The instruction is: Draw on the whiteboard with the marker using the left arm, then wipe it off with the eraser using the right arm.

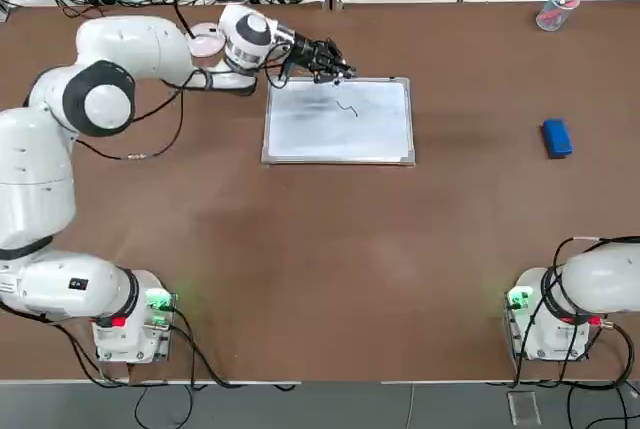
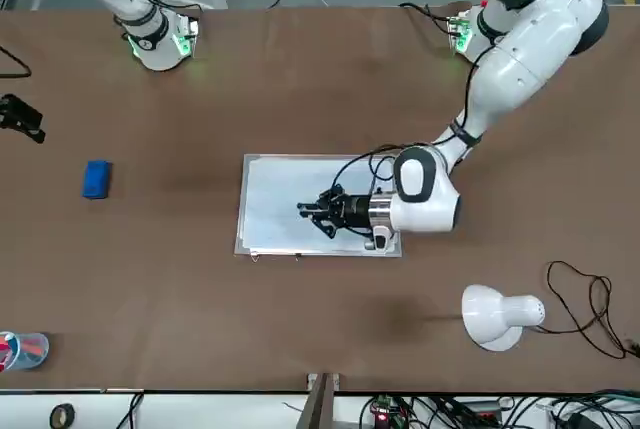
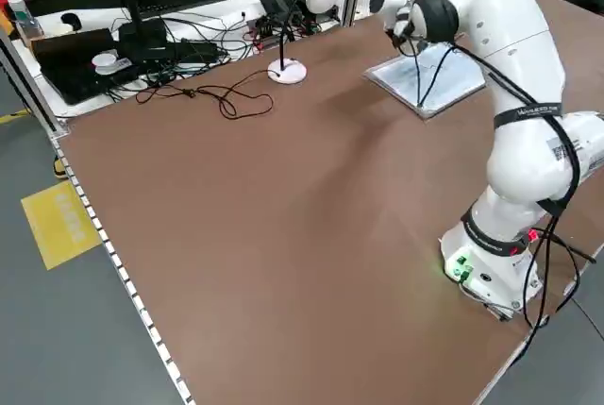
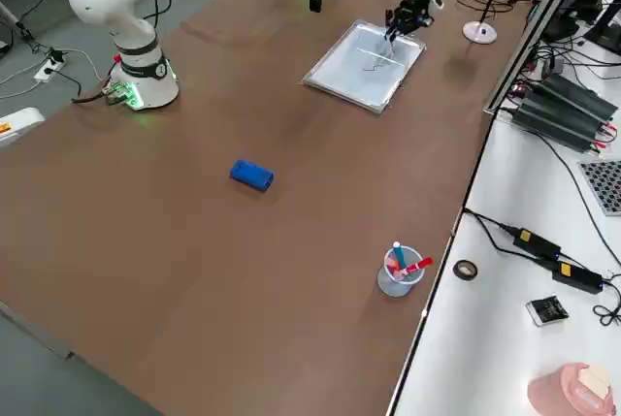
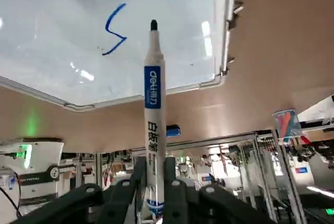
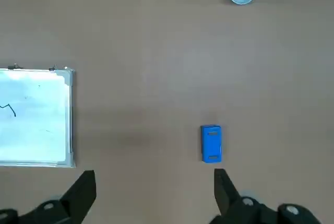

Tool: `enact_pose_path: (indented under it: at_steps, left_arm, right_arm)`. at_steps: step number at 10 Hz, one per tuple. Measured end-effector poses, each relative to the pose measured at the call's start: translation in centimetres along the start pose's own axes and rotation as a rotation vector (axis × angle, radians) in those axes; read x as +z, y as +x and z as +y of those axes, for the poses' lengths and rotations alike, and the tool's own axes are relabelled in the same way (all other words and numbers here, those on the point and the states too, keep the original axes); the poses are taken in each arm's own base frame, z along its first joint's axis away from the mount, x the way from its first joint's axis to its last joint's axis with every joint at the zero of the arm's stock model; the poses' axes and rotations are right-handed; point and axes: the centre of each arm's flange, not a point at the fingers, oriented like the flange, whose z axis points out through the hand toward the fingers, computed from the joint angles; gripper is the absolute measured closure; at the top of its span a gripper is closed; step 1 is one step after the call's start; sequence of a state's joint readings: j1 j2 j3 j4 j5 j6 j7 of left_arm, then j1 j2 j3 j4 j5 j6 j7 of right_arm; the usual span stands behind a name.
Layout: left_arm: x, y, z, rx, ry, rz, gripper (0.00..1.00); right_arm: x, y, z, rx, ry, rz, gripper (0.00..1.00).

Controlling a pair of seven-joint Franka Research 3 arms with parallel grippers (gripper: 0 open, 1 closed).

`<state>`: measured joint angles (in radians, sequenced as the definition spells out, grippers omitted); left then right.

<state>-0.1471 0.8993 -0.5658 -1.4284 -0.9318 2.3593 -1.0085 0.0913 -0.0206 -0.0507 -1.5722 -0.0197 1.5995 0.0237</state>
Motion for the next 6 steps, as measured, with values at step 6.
enact_pose_path:
  at_steps: [6]
  left_arm:
    - [-6.4, -4.8, 0.9, 0.331, 0.245, 0.266, 0.83]
  right_arm:
    - [1.2, -0.1, 0.7, -0.101, 0.001, -0.026, 0.0]
